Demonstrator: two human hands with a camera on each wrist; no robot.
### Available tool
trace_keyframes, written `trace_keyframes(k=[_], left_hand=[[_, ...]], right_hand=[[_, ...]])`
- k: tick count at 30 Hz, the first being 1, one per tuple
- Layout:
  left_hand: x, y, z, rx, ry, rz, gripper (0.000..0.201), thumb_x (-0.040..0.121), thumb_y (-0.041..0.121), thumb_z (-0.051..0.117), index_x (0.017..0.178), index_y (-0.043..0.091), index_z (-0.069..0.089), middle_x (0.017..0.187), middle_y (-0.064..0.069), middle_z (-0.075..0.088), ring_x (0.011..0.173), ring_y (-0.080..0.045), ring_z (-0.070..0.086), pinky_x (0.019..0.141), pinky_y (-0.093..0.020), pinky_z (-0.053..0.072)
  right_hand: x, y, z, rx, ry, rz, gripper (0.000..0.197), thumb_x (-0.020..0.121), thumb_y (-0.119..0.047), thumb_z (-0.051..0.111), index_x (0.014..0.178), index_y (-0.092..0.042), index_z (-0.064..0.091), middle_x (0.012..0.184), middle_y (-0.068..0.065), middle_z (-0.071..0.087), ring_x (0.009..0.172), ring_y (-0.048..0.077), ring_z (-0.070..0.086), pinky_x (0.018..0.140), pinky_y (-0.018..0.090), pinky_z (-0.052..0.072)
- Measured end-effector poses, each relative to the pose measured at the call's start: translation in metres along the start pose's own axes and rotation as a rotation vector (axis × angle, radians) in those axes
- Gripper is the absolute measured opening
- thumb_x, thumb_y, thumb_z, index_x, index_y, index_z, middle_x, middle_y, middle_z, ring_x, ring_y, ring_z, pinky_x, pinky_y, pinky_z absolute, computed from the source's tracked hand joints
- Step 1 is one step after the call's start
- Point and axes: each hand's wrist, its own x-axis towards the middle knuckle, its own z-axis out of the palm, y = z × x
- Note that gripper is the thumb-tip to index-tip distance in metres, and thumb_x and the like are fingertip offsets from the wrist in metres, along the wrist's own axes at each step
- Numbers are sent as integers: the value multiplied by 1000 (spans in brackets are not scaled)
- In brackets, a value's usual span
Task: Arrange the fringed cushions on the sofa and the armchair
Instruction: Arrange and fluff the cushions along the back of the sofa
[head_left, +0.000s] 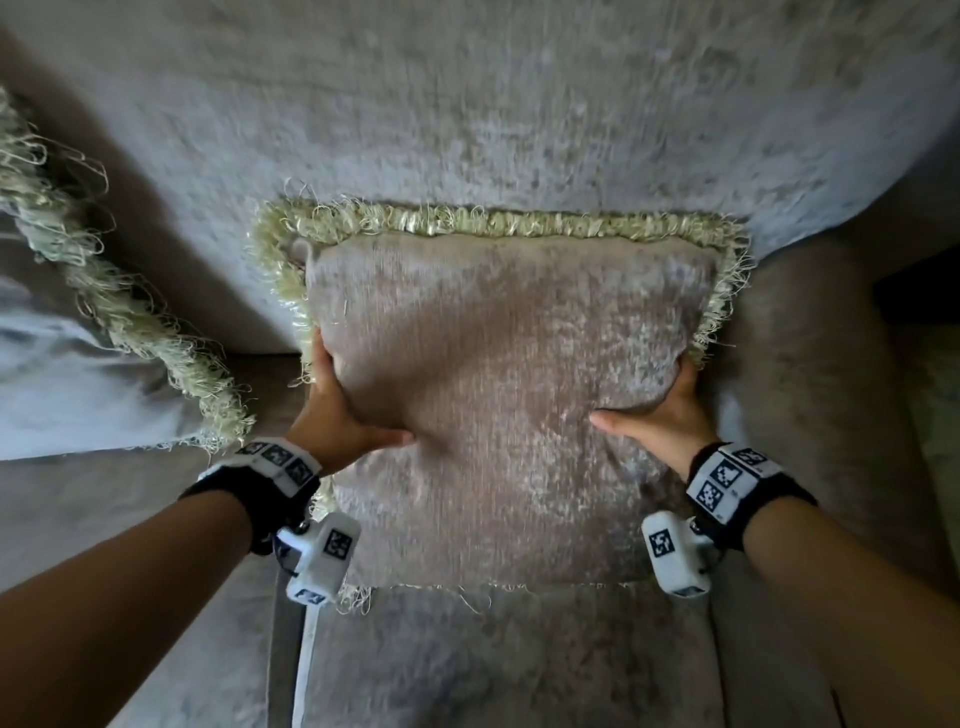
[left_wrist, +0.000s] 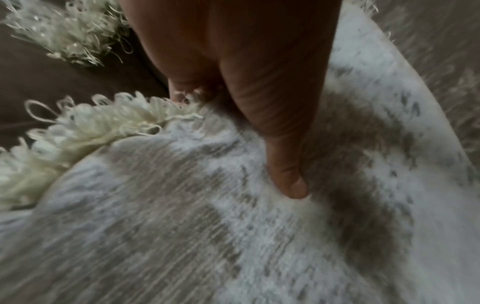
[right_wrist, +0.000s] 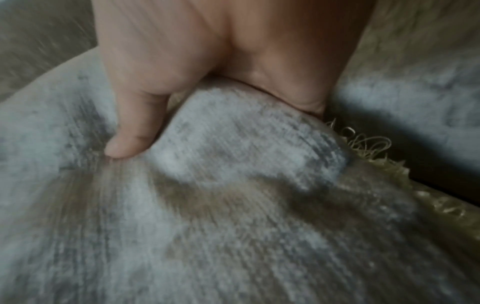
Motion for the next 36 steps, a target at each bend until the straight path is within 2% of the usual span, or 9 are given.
trace_keyframes(k=[3, 8, 11, 19, 23, 27, 30, 32, 36], left_hand=[[2, -2, 3, 42, -25, -14, 165, 28, 52, 96, 141, 48, -24, 152, -5, 24, 139, -28, 30, 109, -57, 36], [-24, -9, -1, 155, -25, 85, 156, 28, 69, 86, 147, 41, -11, 142, -6, 34, 132, -28, 38, 100, -57, 45], [-40, 0, -8, 133, 0, 140, 145, 40, 56, 89, 150, 31, -2, 139, -8, 35, 129, -31, 41, 98, -57, 46], [-61, 58, -47, 114, 137, 378, 109, 66, 21, 84, 148, 16, 12, 139, -15, 40, 129, -30, 43, 107, -41, 38], [-39, 75, -57, 98, 204, 412, 104, 69, 14, 82, 147, 6, 14, 139, -19, 40, 130, -29, 41, 111, -44, 35], [-9, 64, -45, 141, 220, 372, 99, 71, 11, 82, 146, -1, 16, 138, -22, 36, 130, -37, 38, 113, -50, 32], [13, 46, -29, 167, 224, 316, 97, 73, 15, 82, 147, -1, 21, 139, -21, 32, 131, -36, 35, 115, -44, 28], [26, 34, -23, 196, 199, 293, 90, 75, 23, 80, 146, 3, 28, 143, -17, 30, 132, -34, 35, 116, -43, 28], [48, 20, -20, 403, 112, 272, 68, 74, 57, 62, 127, 15, 61, 136, -16, 44, 123, -33, 43, 110, -43, 36]], right_hand=[[-6, -2, 8, -6, 74, -7, 134, 51, -31, 97, 152, -29, 9, 149, -1, 40, 137, 23, 39, 116, 42, 29], [-30, -1, 9, 25, 157, -79, 117, 55, -23, 96, 147, -25, 25, 138, -6, 48, 130, 18, 46, 112, 36, 33], [-48, -9, 2, 8, 172, -113, 113, 60, -26, 94, 148, -23, 23, 143, -2, 45, 132, 18, 43, 108, 28, 30], [-78, -59, -23, -86, 211, -199, 134, 54, -72, 78, 154, -15, 9, 158, 8, 28, 143, 25, 32, 118, 41, 26], [-56, -87, -32, -115, 283, -248, 120, 72, -45, 81, 155, -7, 4, 161, 10, 20, 146, 25, 25, 118, 31, 18], [-27, -94, -23, -147, 297, -221, 123, 73, -47, 80, 155, -10, -3, 162, 10, 15, 147, 26, 22, 120, 35, 18], [-4, -80, -11, -169, 300, -110, 127, 74, -51, 78, 153, -4, -10, 161, 15, 17, 146, 27, 25, 117, 32, 22], [3, -70, -1, -189, 304, -42, 129, 76, -53, 76, 151, 1, -13, 151, 19, 39, 135, 29, 43, 103, 28, 34], [16, -59, 9, -208, 306, 29, 135, 72, -57, 76, 150, 3, -17, 143, 21, 49, 128, 31, 50, 100, 31, 38]])
